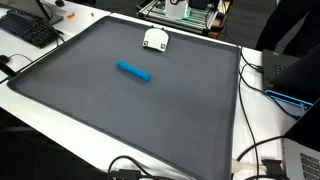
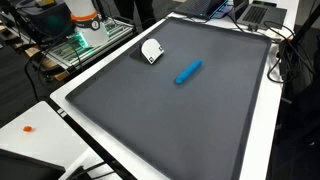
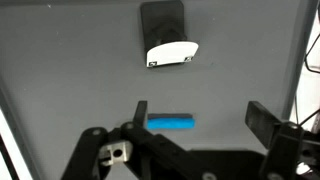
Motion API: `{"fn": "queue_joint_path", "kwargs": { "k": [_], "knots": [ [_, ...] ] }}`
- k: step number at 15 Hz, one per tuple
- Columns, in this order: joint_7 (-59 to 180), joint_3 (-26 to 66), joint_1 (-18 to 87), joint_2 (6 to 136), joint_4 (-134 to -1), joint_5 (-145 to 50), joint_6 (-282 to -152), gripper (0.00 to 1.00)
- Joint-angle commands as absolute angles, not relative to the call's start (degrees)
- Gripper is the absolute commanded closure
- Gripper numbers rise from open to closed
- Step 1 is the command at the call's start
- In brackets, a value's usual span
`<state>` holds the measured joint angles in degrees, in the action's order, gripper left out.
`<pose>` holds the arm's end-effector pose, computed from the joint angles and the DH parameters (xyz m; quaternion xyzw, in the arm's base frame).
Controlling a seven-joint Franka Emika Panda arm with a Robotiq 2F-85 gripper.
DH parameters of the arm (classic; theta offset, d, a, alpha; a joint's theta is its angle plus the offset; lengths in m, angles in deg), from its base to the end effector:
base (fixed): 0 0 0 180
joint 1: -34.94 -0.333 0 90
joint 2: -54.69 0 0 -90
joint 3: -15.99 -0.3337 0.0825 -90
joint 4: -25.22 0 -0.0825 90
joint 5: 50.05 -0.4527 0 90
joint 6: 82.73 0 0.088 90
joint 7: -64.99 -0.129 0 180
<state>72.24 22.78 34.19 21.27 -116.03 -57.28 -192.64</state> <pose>0.4332 -0.0348 0.4709 -0.9956 0.0008 -0.0255 0.0899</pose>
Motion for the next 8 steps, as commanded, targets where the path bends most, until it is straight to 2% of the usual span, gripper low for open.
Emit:
{"fn": "queue_joint_path", "kwargs": {
  "k": [1, 8],
  "knots": [
    [72.6, 22.2, 34.9, 21.4, -115.9, -57.6, -192.4, 0.0],
    [59.4, 17.0, 35.3, 20.4, -122.0, -61.8, -194.4, 0.0]
  ]
}}
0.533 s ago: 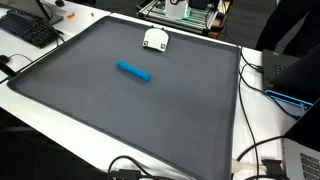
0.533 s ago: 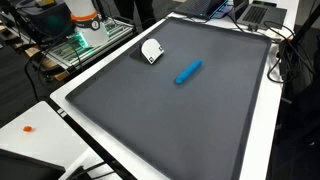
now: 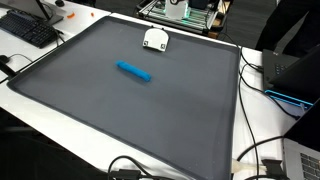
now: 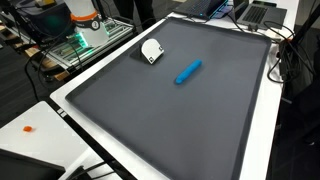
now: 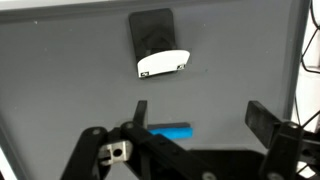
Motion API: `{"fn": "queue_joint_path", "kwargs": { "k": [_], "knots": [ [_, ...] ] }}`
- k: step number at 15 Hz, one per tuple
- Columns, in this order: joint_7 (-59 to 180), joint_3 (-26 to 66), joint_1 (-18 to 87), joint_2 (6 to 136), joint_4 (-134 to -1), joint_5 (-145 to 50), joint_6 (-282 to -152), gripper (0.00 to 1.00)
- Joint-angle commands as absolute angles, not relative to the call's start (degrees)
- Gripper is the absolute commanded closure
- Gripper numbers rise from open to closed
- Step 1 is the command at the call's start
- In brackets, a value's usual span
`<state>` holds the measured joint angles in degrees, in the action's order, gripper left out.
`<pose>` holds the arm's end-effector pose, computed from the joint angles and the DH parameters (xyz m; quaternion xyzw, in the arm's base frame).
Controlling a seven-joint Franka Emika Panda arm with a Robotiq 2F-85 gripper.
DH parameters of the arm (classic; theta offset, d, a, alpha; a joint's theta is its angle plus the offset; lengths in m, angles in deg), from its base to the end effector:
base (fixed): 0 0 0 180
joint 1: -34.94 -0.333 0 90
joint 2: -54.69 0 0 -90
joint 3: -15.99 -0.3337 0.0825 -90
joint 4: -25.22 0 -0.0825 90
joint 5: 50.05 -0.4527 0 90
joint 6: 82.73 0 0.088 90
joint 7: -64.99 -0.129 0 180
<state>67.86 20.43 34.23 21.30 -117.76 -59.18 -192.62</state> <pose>0.4285 -0.0132 0.4554 -0.9950 0.0281 -0.0063 0.0959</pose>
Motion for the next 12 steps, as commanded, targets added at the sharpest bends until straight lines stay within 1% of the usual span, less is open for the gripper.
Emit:
{"fn": "queue_joint_path", "kwargs": {
  "k": [1, 6, 12],
  "knots": [
    [56.0, 15.9, 35.4, 20.3, -123.1, -62.7, -195.2, 0.0],
    [41.7, 12.2, 35.5, 20.0, -128.2, -69.0, -197.6, 0.0],
    [27.5, 8.5, 36.0, 23.3, -133.9, -75.6, -208.9, 0.0]
  ]
}}
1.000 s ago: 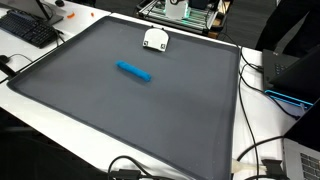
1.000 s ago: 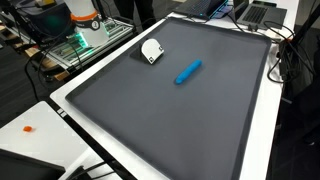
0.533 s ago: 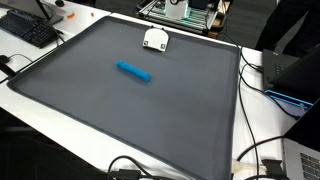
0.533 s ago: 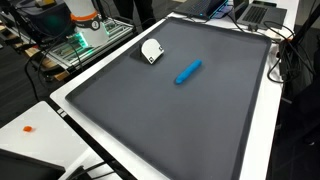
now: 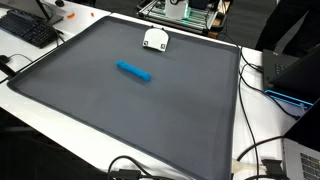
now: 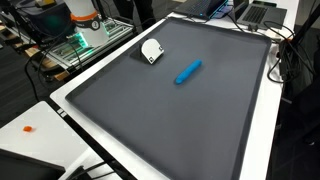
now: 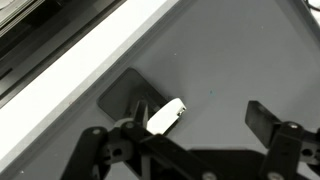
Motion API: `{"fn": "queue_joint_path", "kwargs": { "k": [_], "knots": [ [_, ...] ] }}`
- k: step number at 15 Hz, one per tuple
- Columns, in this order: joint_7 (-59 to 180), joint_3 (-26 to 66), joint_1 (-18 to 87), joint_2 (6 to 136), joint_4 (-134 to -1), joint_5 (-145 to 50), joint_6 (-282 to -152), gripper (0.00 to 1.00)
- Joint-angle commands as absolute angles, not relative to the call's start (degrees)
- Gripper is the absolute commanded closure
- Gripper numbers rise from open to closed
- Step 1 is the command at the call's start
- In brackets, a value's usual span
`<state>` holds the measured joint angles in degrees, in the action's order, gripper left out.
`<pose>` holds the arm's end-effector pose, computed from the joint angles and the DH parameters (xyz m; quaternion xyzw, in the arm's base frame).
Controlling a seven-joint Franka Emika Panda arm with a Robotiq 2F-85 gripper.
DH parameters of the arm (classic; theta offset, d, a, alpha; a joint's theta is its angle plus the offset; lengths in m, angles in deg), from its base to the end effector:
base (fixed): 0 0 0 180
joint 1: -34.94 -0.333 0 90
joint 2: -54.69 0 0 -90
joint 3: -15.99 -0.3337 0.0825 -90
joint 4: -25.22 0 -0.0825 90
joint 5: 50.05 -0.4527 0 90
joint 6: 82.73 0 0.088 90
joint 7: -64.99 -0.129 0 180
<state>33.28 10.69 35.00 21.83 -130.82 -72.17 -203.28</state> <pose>0.3938 0.0561 0.3485 -0.9330 0.3317 0.0627 0.1249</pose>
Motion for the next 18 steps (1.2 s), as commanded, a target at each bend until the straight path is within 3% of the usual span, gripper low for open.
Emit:
{"fn": "queue_joint_path", "kwargs": {
  "k": [1, 18],
  "knots": [
    [24.8, 8.2, 36.0, 24.9, -133.4, -76.2, -210.3, 0.0],
    [7.7, 8.2, 36.6, 37.5, -132.3, -73.4, -223.1, 0.0]
  ]
}}
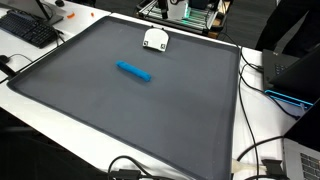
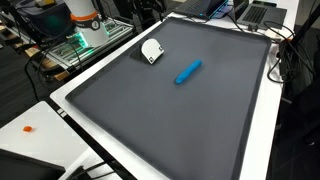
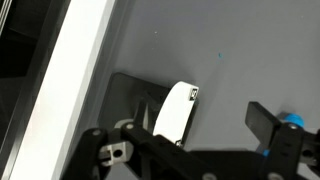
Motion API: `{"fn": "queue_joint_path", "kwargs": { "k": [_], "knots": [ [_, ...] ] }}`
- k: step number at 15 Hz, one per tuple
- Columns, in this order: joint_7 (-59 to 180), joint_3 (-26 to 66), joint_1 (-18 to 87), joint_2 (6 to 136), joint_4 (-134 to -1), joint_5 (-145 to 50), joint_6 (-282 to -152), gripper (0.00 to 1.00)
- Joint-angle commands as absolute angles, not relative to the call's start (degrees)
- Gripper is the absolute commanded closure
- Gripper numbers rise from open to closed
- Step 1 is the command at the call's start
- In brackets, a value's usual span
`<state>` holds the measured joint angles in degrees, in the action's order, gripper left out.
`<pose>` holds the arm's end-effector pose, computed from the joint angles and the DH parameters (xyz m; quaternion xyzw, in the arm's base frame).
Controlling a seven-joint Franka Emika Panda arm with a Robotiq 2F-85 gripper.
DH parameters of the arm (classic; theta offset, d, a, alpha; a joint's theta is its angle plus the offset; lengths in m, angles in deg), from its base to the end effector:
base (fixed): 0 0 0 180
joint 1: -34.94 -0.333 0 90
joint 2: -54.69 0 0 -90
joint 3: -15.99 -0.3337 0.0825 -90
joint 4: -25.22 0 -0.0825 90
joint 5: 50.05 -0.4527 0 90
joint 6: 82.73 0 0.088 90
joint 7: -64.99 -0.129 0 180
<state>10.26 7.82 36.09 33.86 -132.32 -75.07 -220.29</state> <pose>0.4167 0.0538 0.2732 -0.8292 0.5453 0.0540 0.1102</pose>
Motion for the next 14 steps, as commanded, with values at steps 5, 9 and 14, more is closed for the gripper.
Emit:
{"fn": "queue_joint_path", "kwargs": {
  "k": [5, 9, 14],
  "knots": [
    [6.4, 8.8, 36.7, 43.0, -132.3, -70.2, -225.6, 0.0],
    [3.9, 9.6, 36.6, 46.5, -132.3, -67.9, -229.0, 0.0],
    [2.9, 10.4, 35.9, 50.0, -132.2, -67.3, -233.7, 0.0]
  ]
}}
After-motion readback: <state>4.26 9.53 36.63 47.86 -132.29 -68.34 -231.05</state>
